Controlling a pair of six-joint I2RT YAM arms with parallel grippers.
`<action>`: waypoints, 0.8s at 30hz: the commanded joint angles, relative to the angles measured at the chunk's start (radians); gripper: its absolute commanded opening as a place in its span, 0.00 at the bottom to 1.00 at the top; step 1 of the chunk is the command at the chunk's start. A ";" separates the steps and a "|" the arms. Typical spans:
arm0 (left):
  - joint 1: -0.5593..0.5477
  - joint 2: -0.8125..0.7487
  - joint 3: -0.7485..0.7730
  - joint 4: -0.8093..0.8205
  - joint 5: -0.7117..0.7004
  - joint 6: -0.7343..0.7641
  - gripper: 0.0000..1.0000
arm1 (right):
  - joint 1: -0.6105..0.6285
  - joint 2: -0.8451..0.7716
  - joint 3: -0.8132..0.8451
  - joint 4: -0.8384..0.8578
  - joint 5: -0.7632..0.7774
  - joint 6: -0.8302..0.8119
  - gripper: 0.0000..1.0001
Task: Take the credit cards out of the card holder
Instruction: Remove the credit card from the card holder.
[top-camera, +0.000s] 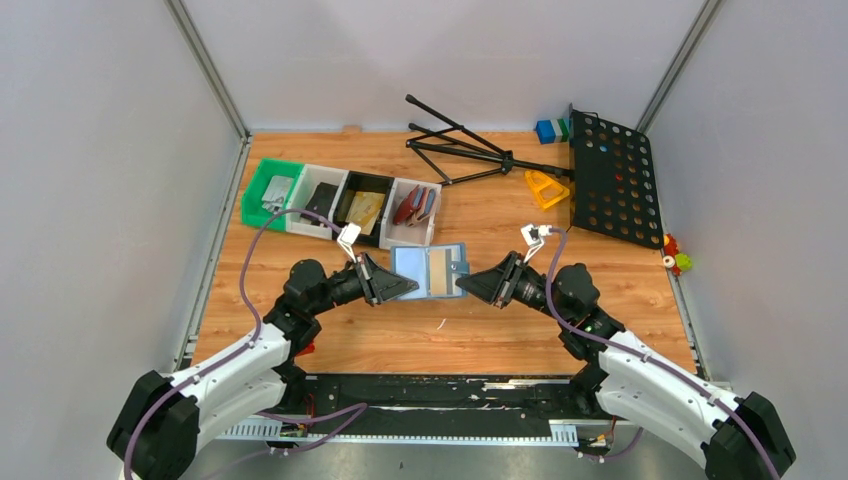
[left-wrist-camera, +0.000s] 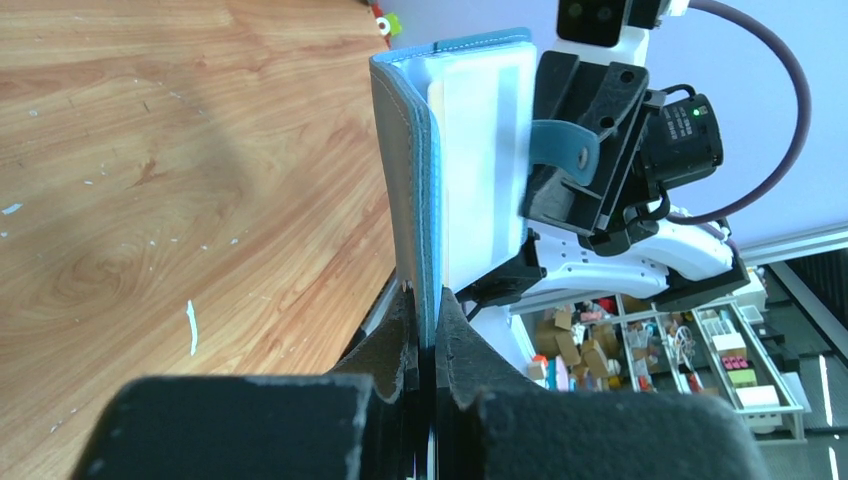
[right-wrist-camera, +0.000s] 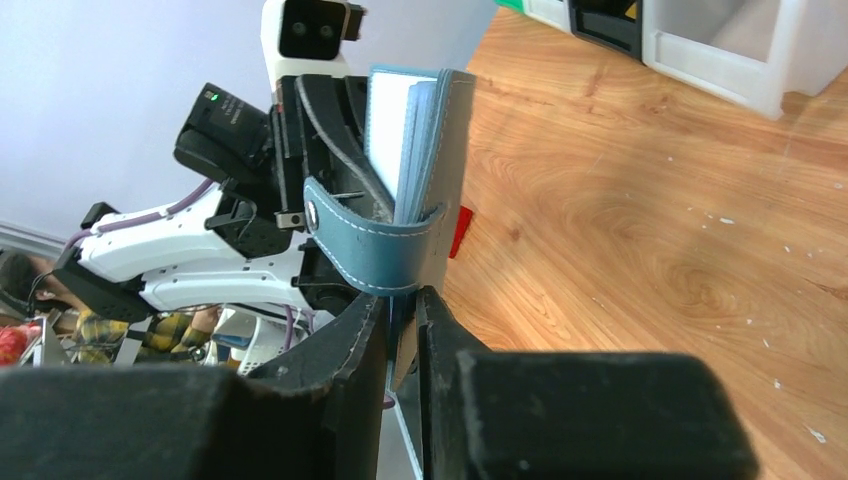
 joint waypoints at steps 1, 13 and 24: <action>-0.011 0.020 -0.005 0.089 0.008 -0.010 0.00 | 0.004 -0.006 -0.001 0.123 -0.054 0.014 0.16; -0.028 0.031 0.012 0.084 0.008 -0.003 0.00 | 0.003 0.029 0.033 0.030 -0.058 -0.029 0.08; -0.044 0.047 0.028 0.059 -0.014 0.029 0.00 | 0.004 0.074 0.072 -0.085 -0.051 -0.095 0.21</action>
